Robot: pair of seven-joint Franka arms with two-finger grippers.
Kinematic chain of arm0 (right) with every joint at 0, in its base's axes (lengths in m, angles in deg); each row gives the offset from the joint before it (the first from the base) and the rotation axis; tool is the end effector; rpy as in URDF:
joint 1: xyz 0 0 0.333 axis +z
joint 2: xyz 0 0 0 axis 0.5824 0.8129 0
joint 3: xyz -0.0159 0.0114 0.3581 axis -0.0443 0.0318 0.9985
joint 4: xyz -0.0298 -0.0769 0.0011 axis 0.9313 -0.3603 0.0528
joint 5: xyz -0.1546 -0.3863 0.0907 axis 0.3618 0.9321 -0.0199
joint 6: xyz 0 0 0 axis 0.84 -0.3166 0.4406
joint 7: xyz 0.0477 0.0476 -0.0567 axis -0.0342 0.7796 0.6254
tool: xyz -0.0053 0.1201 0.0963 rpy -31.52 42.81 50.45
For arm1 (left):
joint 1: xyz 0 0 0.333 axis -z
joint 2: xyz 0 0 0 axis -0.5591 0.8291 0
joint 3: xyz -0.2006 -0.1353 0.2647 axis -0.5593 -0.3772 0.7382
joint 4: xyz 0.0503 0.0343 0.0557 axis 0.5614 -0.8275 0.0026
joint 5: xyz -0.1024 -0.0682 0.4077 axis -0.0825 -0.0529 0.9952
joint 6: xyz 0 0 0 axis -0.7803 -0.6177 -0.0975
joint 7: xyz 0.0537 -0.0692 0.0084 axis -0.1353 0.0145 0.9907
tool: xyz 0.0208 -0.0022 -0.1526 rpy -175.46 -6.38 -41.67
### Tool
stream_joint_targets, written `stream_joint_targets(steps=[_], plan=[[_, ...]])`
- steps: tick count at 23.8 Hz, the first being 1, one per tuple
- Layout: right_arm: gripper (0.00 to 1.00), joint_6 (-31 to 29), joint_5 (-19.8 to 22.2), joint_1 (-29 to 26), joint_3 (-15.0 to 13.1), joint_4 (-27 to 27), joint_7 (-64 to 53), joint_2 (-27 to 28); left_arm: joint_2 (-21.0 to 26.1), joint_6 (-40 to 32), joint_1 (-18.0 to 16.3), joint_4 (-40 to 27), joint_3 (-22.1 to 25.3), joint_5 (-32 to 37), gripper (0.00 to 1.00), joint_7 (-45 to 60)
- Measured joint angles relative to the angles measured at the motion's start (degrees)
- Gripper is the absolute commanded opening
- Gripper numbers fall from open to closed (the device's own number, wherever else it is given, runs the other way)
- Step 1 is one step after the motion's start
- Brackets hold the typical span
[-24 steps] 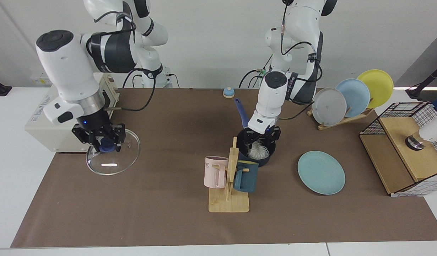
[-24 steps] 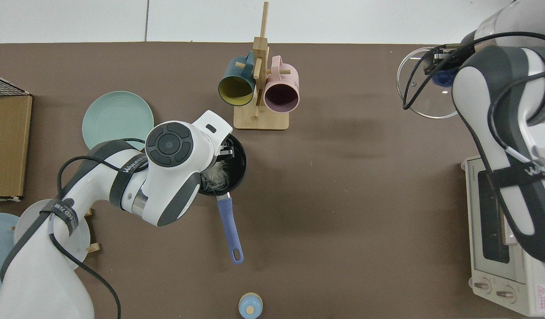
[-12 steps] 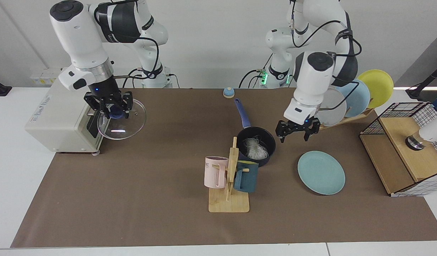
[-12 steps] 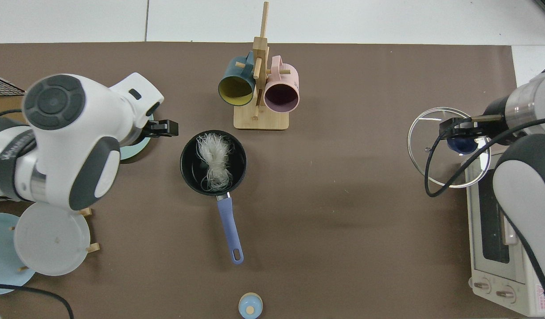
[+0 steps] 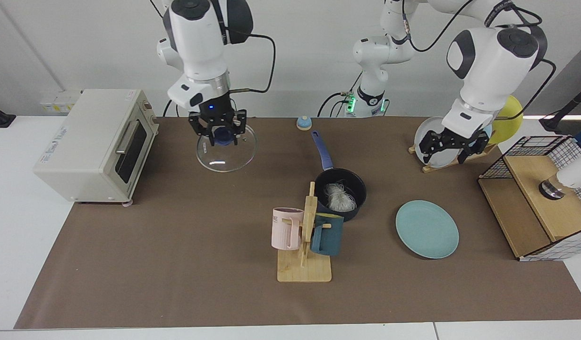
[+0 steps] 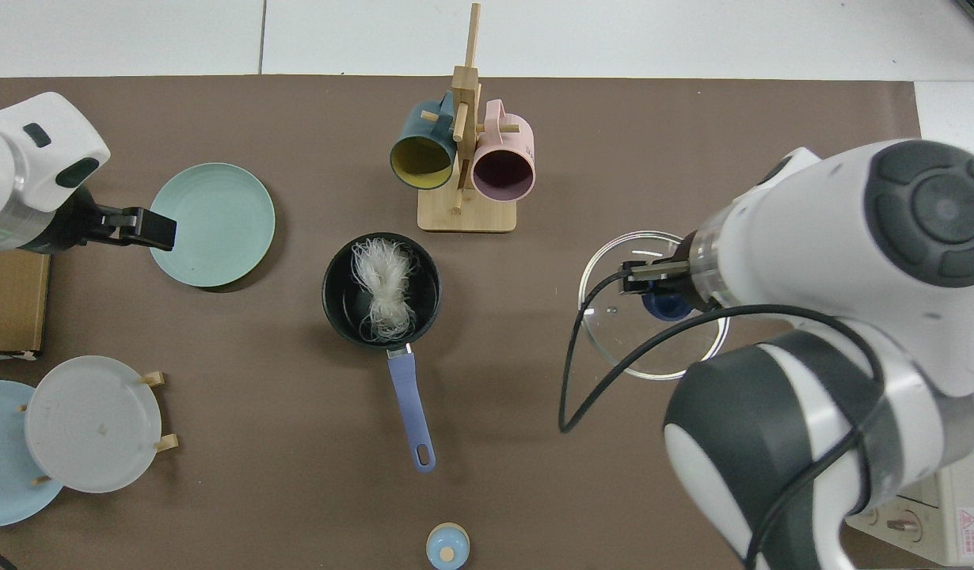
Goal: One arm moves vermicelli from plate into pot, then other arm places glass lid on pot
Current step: 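Withdraw the left gripper while the right gripper lifts the glass lid, then carry the glass lid with the right gripper over the saucepan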
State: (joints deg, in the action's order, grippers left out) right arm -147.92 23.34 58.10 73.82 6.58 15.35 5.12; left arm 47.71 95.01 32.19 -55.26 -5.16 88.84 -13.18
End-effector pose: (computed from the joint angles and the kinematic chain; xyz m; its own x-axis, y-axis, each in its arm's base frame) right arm 0.5794 0.2192 0.5634 0.9974 0.0079 0.0716 0.0095 -0.9997 -0.0212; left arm 0.6343 -0.0256 0.5614 0.9930 -0.1099 0.0431 -0.1078 -0.9931 -0.0464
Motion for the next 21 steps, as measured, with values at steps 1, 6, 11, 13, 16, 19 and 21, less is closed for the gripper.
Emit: stream_joint_targets(steps=[1,6,11,13,16,19,21], plan=[[0.0,-0.1,0.05,1.84,0.03,-0.08,1.73,0.1,-1.02,-1.12,0.96,0.01,1.37,0.0,1.0,-0.19],[0.0,0.1,1.32,9.45,0.08,-3.02,10.27,2.55,-3.95,-4.64,1.59,-0.01,3.97,-0.08,1.0,-0.86],[0.0,1.53,1.5,15.03,-0.02,-9.98,16.39,9.12,-3.97,-5.11,1.65,-0.26,3.92,-0.29,1.0,-0.85],[0.0,3.6,1.58,16.44,-0.26,-15.48,17.55,13.65,-3.94,-5.11,1.68,-0.33,3.92,-0.31,1.0,-0.85],[0.0,5.48,2.14,18.88,-0.82,-26.01,18.73,22.94,-3.94,-5.13,1.68,-0.37,3.92,-0.33,1.0,-0.85],[0.0,5.34,3.28,21.2,-1.29,-32.09,19.73,29.64,-3.94,-5.13,1.69,-0.37,3.92,-0.34,1.0,-0.85],[0.0,3.57,3.61,22.45,-1.69,-34.53,20.16,32.83,-3.94,-5.13,1.69,-0.37,3.92,-0.34,1.0,-0.85]])
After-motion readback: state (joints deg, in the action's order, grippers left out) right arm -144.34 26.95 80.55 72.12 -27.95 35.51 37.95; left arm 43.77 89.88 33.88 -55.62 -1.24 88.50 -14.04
